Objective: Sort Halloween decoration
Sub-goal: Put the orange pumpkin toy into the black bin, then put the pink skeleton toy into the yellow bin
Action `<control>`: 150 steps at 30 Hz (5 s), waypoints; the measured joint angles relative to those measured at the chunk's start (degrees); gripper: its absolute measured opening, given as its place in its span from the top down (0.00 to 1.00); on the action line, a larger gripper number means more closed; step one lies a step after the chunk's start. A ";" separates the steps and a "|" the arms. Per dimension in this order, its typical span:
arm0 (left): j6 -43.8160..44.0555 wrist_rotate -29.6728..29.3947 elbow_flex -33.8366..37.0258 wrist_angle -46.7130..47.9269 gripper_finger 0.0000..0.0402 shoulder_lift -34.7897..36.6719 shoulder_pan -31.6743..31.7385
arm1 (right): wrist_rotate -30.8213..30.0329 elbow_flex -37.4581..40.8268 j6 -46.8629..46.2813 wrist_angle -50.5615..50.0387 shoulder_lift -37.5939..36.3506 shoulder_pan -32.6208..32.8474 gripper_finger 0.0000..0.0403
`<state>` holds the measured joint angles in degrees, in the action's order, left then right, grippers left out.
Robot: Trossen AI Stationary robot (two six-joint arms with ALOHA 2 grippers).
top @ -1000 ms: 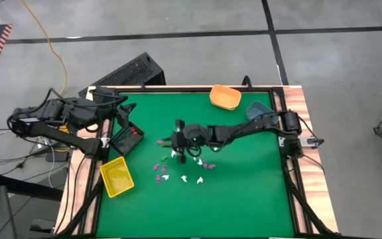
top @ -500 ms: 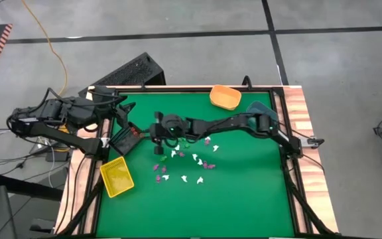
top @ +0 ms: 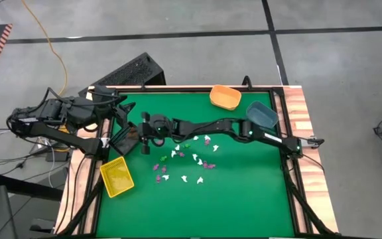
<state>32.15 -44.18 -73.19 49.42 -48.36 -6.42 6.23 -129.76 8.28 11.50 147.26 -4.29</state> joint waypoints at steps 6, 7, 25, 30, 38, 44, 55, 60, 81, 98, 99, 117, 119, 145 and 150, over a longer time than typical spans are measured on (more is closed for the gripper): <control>-0.20 0.00 0.00 0.01 0.42 0.00 0.00 | 0.01 -5.26 -1.02 0.12 4.47 -0.01 0.82; -0.46 0.00 0.00 0.01 0.42 0.00 0.00 | 0.01 -5.26 -1.01 0.36 4.59 -0.09 0.82; -2.23 -0.13 0.00 0.03 0.42 0.00 0.00 | -0.08 -5.17 -3.58 1.34 4.96 -2.45 0.82; -2.83 -0.17 0.00 0.04 0.42 0.00 0.00 | -0.08 -5.17 -3.77 1.13 4.96 -2.62 0.81; -3.65 -0.17 0.00 0.04 0.42 0.00 0.00 | -0.08 -5.15 -3.77 -0.39 4.96 -2.62 0.63; -4.53 -0.17 0.00 0.04 0.42 0.00 0.00 | -0.08 -5.08 -3.77 -1.69 4.96 -2.62 0.55; -5.56 0.03 0.00 -3.01 0.42 0.07 0.00 | 0.65 -5.08 -2.75 -8.84 -2.62 -5.31 0.60; -8.25 0.43 0.00 -6.57 0.42 0.23 0.00 | 1.49 -5.23 3.55 -23.86 -11.69 -7.92 0.63; -13.49 6.45 -0.04 -11.44 0.42 1.46 -0.02 | 18.06 0.02 16.32 -96.07 -48.34 -26.52 0.73; -11.56 9.44 -0.02 -10.65 0.42 0.79 -0.04 | 7.78 75.01 -15.73 -40.36 -90.16 -9.87 0.76; -11.44 9.42 -0.02 -10.66 0.42 0.69 -0.04 | 5.68 78.72 -17.99 -35.36 -91.04 -8.21 0.76; -9.90 9.35 -0.02 -10.32 0.42 -4.38 -0.02 | -7.82 98.65 -26.40 -0.94 -72.34 11.61 0.74; -9.87 9.35 -0.02 -10.30 0.42 -4.75 -0.02 | -7.86 98.67 -26.01 0.98 -68.89 12.71 0.72; -8.95 8.68 -0.02 -10.19 0.42 -5.01 -0.02 | -12.00 98.50 -22.63 12.53 -52.37 15.25 0.54; -8.95 7.64 -0.02 -9.97 0.42 -5.01 -0.02 | -12.46 98.50 -23.05 11.84 -52.32 15.19 0.71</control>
<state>23.20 -36.55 -73.21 39.45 -53.36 -6.44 -6.23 -31.27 -14.78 23.34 94.94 10.90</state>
